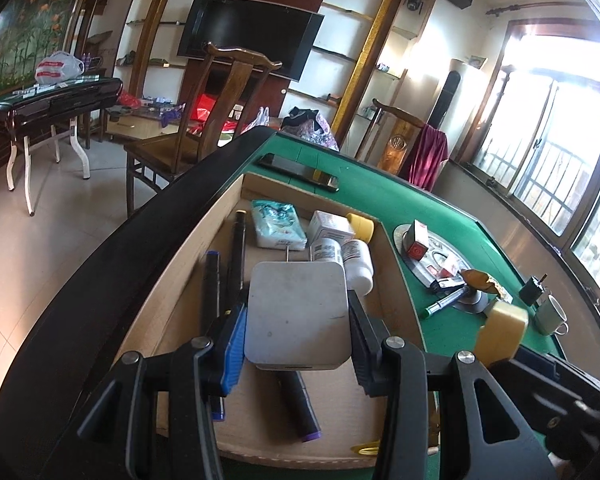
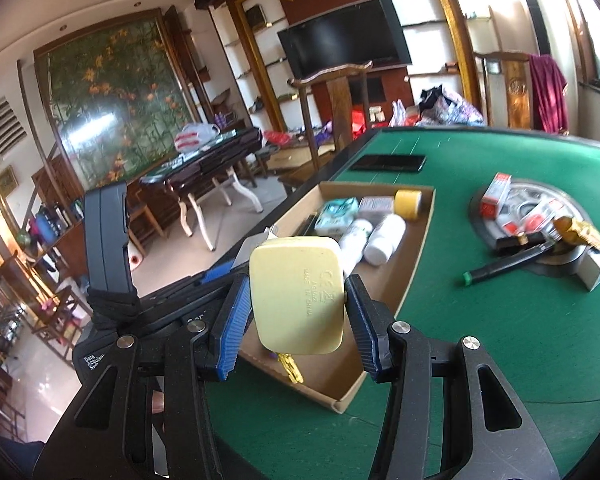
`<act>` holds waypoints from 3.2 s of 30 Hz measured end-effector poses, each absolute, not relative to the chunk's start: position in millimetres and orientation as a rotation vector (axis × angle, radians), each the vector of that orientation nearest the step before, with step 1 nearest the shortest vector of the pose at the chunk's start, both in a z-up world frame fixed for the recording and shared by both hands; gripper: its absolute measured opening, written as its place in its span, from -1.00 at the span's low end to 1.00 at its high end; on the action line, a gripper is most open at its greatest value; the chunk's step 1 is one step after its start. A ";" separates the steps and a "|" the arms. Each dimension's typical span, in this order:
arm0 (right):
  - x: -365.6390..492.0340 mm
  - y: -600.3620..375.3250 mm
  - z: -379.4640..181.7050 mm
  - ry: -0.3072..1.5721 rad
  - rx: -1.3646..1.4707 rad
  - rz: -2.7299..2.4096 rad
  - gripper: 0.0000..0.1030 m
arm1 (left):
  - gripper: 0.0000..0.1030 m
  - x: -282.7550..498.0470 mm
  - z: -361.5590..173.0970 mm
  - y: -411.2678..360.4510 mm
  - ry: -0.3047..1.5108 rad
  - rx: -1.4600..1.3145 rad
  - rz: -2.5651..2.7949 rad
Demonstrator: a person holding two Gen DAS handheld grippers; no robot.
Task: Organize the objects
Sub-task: 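Carry the white box and yellow soap case over the tray with both grippers, then lower the white box and soap case into the tray and open both grippers, then grasp the yellow cracker bag with the right gripper while the left grasps the green-capped black marker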
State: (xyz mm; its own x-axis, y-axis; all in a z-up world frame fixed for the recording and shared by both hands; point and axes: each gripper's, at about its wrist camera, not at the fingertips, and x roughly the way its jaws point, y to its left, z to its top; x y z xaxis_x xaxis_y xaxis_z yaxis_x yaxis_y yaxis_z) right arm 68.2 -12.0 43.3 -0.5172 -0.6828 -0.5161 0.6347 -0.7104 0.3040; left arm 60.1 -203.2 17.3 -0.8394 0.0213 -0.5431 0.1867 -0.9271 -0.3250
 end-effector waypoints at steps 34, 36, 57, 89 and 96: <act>-21.2 -62.2 -18.5 -0.147 1.221 -2.198 -0.07 | -0.13 53.8 -6.0 -215.1 0.484 1.057 -2.759; -23.2 -63.0 -18.8 -0.145 1.221 -2.202 -0.06 | -0.13 53.8 -6.2 -215.3 0.479 1.058 -2.758; -27.0 -57.5 -4.5 -0.154 1.161 -2.217 -0.05 | 0.12 59.2 0.6 -216.6 0.546 1.026 -2.775; -196.5 186.0 0.2 -0.400 1.533 -2.473 -0.05 | 0.12 -66.4 29.1 -34.3 0.137 1.410 -2.999; -193.1 164.8 -14.2 -0.260 1.581 -2.423 -0.01 | 0.12 -74.8 25.1 -31.8 0.122 1.425 -2.979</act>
State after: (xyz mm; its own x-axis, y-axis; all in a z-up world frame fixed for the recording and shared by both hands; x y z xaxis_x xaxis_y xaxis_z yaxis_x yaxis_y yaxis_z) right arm -193.1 164.8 -14.2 -0.3880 -0.2921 -0.8741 0.0997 -0.9562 0.2753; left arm -74.8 -31.8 25.1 -0.6172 0.1778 -0.7664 -0.1144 -0.9841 -0.1361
